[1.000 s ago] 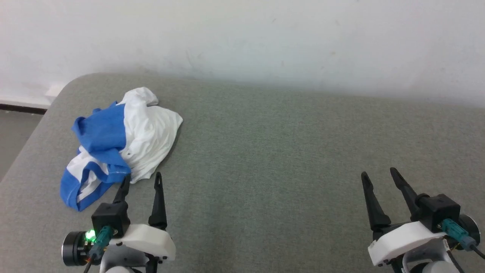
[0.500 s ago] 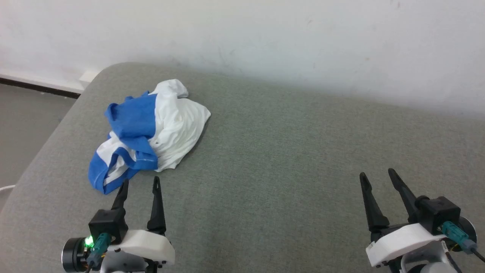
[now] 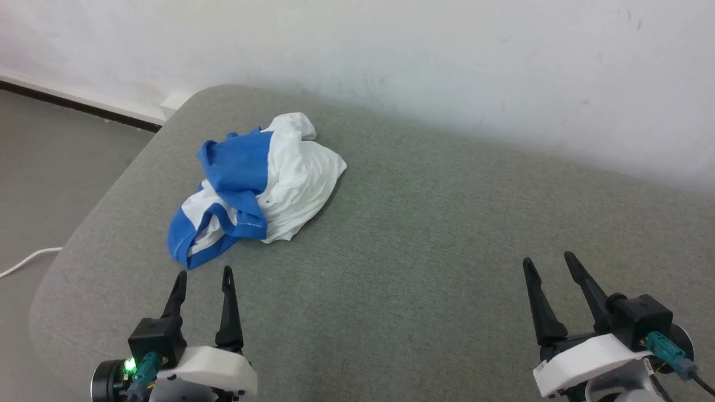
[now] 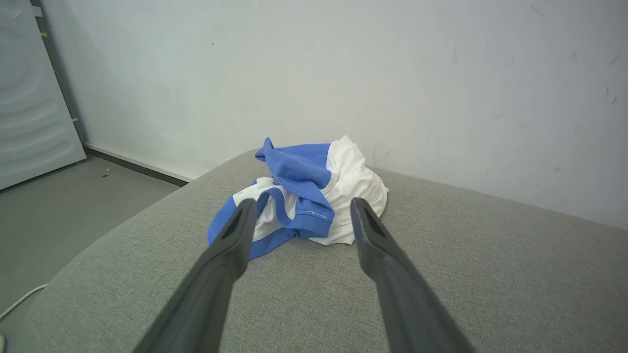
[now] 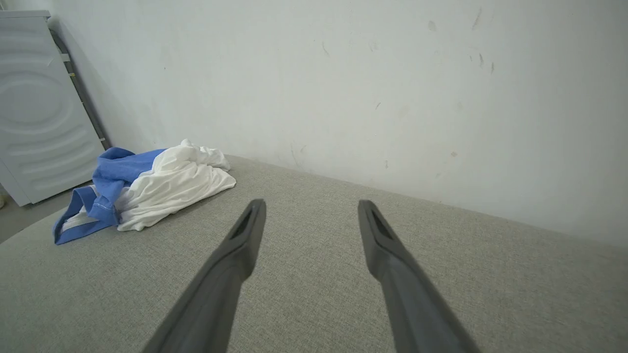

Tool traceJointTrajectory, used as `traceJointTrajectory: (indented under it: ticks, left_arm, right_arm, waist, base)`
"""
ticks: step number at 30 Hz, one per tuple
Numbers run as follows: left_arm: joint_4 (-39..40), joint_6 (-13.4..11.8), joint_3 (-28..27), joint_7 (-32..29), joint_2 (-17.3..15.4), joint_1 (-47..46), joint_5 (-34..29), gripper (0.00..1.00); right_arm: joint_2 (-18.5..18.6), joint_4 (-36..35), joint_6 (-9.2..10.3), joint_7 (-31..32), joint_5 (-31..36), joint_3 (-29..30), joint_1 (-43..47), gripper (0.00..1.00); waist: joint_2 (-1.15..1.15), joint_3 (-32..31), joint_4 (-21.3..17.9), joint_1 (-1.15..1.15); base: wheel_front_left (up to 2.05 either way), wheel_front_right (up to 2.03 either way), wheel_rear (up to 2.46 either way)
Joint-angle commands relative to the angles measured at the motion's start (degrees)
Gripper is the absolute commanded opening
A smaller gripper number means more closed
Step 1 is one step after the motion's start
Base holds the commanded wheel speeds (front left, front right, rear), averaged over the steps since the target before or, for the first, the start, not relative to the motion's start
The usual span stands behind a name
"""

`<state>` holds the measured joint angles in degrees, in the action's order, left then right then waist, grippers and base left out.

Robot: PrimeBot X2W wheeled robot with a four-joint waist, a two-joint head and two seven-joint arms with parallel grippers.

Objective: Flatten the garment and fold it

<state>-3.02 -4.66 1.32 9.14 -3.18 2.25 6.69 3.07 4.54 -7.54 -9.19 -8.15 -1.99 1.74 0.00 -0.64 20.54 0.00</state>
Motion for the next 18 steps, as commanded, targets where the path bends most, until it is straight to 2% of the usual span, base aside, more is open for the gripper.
traceJointTrajectory:
  ticks: [1,18]
  left_arm:
    - [-0.31,-0.50,0.15,0.57,0.19,0.52,0.44,1.00]
    - [-0.99,-1.89,0.64,2.60,0.24,0.95,1.82,1.00]
  right_arm:
    - [-0.12,0.24,0.03,-0.52,-0.89,-0.07,0.65,1.00]
    - [-0.15,1.83,0.04,-2.55,-2.14,-0.67,0.48,1.00]
  waist:
    - [0.00,0.02,0.87,0.00]
    - [0.00,0.24,5.05,0.00]
  base:
    - [0.00,0.00,0.00]
    - [0.00,0.00,0.00]
